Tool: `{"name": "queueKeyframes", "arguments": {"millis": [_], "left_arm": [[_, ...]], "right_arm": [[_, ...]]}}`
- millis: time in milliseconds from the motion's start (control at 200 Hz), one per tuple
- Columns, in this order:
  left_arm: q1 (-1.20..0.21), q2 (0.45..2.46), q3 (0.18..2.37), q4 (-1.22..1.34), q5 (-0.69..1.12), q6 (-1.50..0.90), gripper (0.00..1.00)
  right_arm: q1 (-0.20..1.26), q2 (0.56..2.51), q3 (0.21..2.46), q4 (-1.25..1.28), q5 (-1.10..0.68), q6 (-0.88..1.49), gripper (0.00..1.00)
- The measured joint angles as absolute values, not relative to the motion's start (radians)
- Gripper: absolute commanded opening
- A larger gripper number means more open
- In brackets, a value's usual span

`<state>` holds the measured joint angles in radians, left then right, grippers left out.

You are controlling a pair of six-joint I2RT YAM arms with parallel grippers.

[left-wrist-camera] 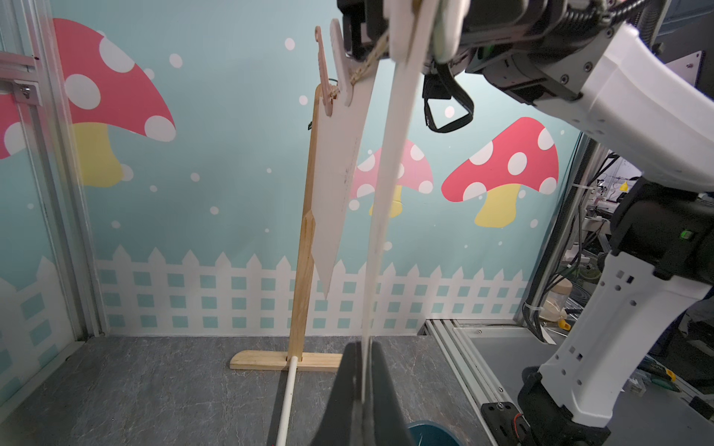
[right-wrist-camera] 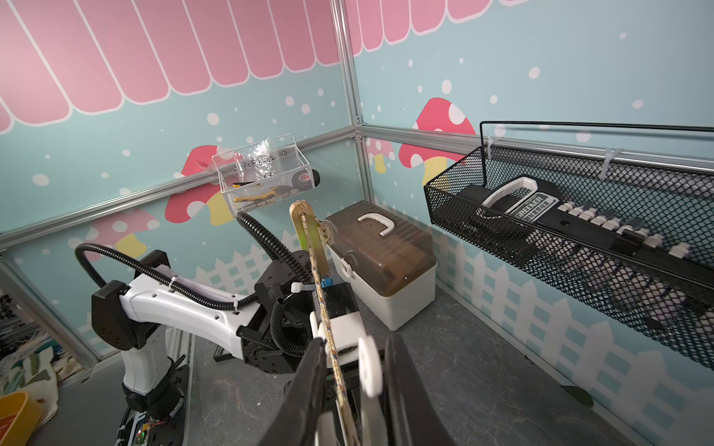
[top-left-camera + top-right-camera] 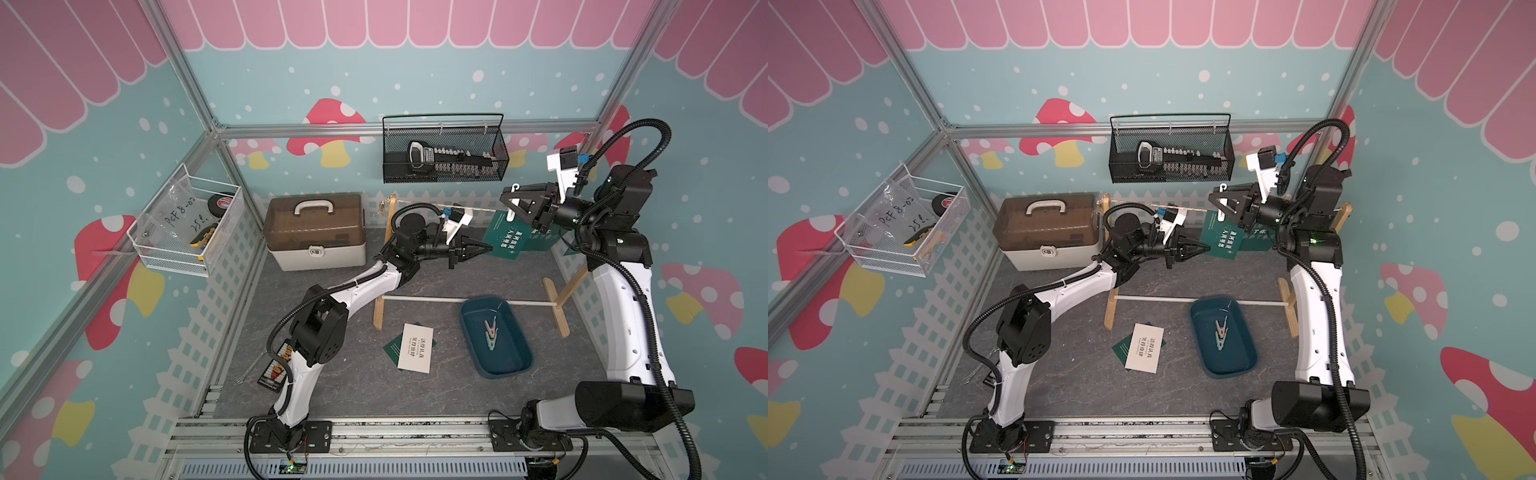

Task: Remove the postcards from the strings
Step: Remove the clamp from the clothesline.

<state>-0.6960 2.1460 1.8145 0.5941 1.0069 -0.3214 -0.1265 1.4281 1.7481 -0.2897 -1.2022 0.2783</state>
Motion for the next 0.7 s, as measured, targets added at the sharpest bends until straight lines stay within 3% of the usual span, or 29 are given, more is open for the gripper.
{"name": "queueKeyframes", "arguments": {"millis": [700], "left_arm": [[-0.702,2.022,1.473,0.559,0.952,-0.256,0.00]], "right_arm": [[-0.126,1.352,1.841,-0.287,-0.918,0.395,0.03]]}}
